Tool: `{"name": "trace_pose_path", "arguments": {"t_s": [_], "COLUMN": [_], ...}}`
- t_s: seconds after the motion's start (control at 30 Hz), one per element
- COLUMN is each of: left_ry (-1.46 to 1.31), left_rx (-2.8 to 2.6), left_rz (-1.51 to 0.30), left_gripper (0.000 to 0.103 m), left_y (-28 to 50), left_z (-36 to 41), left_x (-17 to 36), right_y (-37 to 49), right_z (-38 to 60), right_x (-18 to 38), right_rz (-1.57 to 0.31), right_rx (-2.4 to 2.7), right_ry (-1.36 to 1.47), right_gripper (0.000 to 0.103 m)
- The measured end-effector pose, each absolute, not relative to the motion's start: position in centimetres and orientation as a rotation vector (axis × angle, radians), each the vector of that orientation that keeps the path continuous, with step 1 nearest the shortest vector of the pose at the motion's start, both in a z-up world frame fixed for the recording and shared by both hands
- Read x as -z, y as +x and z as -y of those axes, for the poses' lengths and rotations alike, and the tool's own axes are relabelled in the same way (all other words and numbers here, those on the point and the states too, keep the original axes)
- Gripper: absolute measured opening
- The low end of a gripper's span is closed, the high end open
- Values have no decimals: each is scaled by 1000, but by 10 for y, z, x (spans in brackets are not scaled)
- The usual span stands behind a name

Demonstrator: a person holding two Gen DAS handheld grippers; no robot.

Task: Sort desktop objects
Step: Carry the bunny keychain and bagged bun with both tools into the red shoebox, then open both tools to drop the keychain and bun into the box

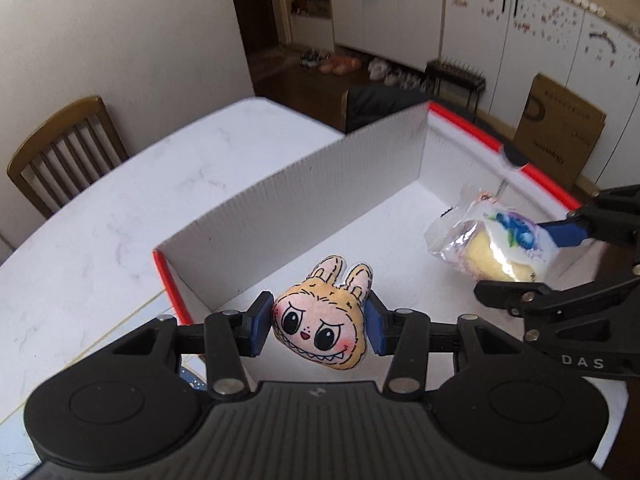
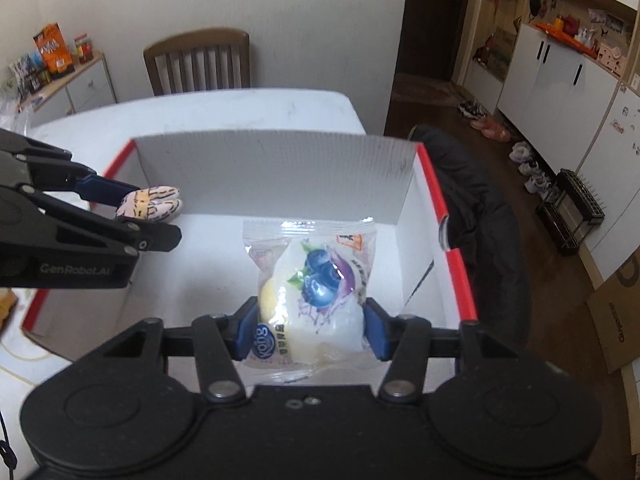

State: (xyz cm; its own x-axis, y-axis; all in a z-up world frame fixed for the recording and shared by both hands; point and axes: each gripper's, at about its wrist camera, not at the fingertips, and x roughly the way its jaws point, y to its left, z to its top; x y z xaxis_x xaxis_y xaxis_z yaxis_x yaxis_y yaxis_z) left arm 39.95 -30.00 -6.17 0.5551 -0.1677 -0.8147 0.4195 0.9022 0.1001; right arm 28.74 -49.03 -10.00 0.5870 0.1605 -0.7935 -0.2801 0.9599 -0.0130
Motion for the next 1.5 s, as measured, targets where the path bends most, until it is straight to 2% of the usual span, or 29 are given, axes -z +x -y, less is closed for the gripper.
{"name": "trace_pose_path", "arguments": {"t_s": [0.3, 0.83, 0.87, 0.93, 1.0, 1.13, 1.2, 1.5], "left_ry": [364, 390, 391, 379, 370, 339, 321, 258], "left_rx": [352, 372, 378, 382, 382, 374, 381, 395], "left_rz": [-1048, -1222, -1223, -1219, -1202, -1161, -1139, -1024], "left_gripper": [47, 49, 50, 61, 65, 65, 65, 65], "left_y": [424, 433, 432, 431, 429, 422, 417, 391], "left_z": [318, 327, 327, 325, 322, 313, 308, 306], "left_x": [95, 134, 135, 134, 132, 122, 116, 88], "right_y": [312, 309, 309, 311, 310, 305, 301, 276], "right_z": [490, 489, 489, 489, 488, 488, 488, 493], "right_x": [125, 139, 139, 137, 135, 125, 118, 87], "right_rz": [-1045, -1112, -1110, -1104, -1091, -1055, -1024, -944], "right_rx": [-251, -284, -286, -296, -299, -303, -309, -337], "right_ry": [-185, -200, -202, -203, -212, -237, -252, -241], "right_gripper": [53, 55, 55, 58, 61, 68, 79, 79]}}
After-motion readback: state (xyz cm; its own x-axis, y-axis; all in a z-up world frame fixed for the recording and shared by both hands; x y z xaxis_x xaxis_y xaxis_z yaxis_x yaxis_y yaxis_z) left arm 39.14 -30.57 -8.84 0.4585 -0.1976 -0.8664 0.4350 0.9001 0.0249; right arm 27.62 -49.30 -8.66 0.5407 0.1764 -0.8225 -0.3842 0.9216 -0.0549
